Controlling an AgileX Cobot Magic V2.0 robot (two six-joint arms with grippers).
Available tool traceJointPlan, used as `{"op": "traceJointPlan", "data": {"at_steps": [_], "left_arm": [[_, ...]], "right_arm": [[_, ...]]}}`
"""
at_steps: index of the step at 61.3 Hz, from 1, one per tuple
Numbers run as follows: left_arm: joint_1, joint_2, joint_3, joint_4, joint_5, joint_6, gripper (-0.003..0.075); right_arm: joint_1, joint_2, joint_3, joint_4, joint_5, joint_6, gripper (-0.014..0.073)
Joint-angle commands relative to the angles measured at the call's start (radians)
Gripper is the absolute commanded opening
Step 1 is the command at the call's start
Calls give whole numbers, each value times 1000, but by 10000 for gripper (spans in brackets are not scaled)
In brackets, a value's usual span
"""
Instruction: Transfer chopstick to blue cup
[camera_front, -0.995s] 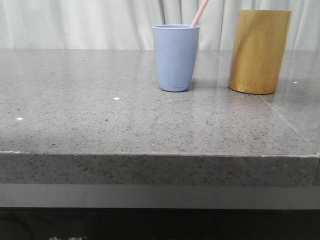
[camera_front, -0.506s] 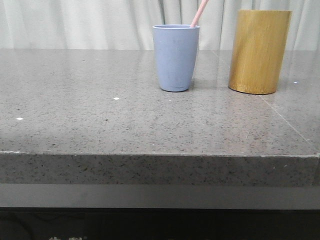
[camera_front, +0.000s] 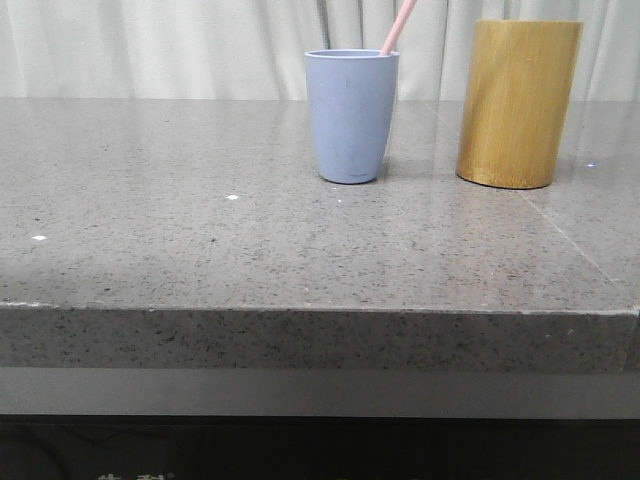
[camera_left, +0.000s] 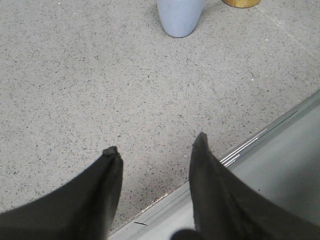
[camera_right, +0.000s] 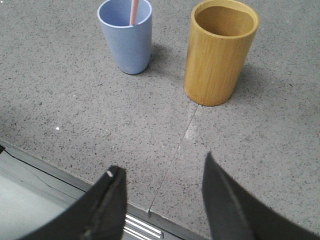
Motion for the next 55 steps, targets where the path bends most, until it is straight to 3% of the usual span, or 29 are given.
{"op": "traceJointPlan", "data": {"at_steps": [1, 13, 16, 55], "left_arm": [[-3, -7, -25, -8, -71, -8, 279], [-3, -7, -25, -8, -69, -8, 27], [-3, -7, -25, -8, -69, -8, -17], [-7, -7, -17, -8, -76, -8, -19]], "right_arm": [[-6, -4, -21, -8, -82, 0, 239], [-6, -4, -21, -8, -80, 0, -74], [-6, -4, -21, -8, -82, 0, -63], [-6, -2, -21, -8, -64, 0, -68]]}}
